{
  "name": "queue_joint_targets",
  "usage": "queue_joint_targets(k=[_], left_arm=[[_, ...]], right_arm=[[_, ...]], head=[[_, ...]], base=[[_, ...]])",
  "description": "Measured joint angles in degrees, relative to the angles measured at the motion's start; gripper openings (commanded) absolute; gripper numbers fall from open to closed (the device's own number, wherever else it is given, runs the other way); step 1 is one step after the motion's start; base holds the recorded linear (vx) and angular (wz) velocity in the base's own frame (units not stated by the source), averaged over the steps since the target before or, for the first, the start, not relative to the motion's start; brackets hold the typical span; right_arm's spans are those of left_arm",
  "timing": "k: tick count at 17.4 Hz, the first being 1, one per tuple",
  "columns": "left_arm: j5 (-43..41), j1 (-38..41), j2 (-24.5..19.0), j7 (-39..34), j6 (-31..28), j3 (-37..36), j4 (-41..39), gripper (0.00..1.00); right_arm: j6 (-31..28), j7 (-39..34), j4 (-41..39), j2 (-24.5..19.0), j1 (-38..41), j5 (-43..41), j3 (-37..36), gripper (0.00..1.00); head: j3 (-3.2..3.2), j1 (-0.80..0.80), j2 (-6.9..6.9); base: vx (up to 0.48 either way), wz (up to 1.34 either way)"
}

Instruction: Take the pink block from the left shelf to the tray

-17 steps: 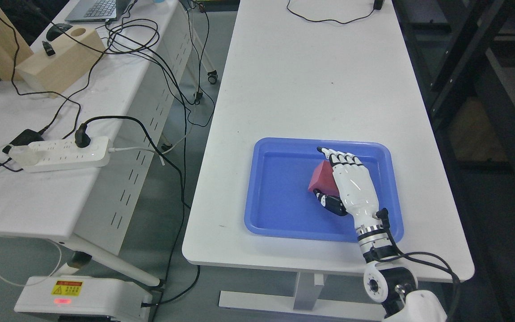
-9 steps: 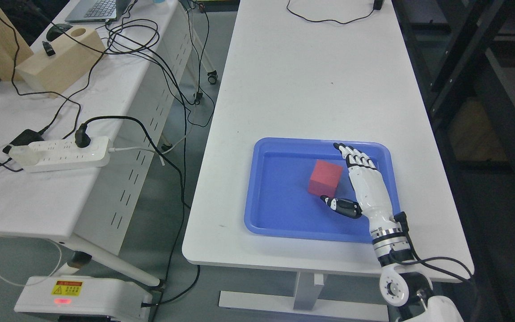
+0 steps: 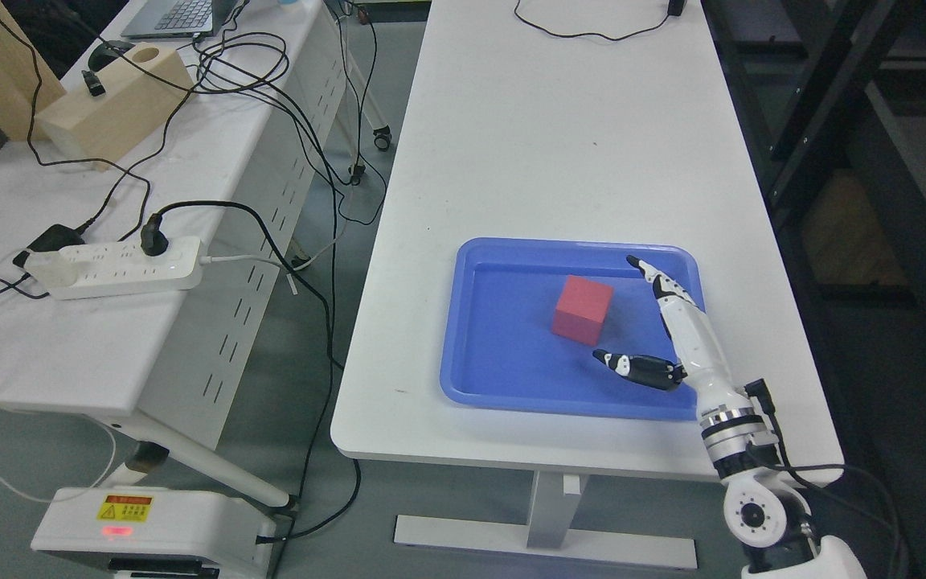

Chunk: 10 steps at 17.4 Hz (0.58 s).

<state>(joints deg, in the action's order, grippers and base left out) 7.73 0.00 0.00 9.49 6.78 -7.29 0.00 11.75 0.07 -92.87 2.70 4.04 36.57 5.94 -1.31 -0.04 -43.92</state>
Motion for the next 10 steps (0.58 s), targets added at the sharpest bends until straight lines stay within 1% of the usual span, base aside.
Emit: queue_joint_targets(k=[3, 6, 10], left_arm=[[0.00, 0.00, 0.00, 0.00, 0.00, 0.00, 0.00, 1.00], [0.00, 0.00, 0.00, 0.00, 0.00, 0.00, 0.00, 1.00], [0.00, 0.01, 0.00, 0.00, 0.00, 0.00, 0.00, 1.00]], right_arm=[[5.03, -1.18, -0.22, -0.10, 0.22, -4.93, -1.61, 1.00], [9.57, -4.05, -0.37, -0.22, 0.55, -9.50, -2.75, 1.00], [16.16, -5.58, -0.50, -0.66, 1.57, -16.36, -3.86, 1.00]], head=[[0.00, 0.00, 0.00], [0.00, 0.00, 0.00], [0.00, 0.00, 0.00]], base=[[-0.112, -0.03], [-0.150, -0.03], [-0.176, 0.00]])
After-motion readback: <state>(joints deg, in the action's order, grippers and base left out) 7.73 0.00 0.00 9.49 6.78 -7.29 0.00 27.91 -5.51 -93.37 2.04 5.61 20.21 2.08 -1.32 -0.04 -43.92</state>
